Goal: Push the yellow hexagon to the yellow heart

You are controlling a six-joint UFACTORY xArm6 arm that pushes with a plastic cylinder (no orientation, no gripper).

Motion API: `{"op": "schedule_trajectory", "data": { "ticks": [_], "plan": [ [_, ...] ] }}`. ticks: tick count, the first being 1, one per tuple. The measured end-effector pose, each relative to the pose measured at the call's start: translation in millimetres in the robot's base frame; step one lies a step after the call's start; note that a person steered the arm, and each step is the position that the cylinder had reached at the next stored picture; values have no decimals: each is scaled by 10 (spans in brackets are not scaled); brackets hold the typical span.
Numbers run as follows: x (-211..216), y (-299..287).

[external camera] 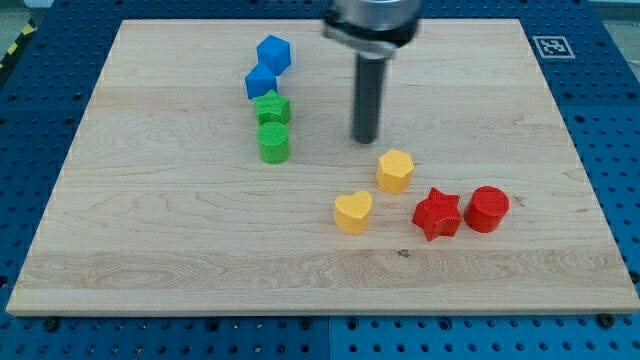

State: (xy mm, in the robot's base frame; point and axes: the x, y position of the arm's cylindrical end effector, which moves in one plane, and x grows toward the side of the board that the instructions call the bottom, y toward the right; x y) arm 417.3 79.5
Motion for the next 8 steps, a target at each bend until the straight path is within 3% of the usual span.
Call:
{"op": "schedule_trajectory", "data": {
  "ticks": [1,2,8],
  "plan": [
    [348,712],
    [544,741],
    [544,-525]
  ]
}}
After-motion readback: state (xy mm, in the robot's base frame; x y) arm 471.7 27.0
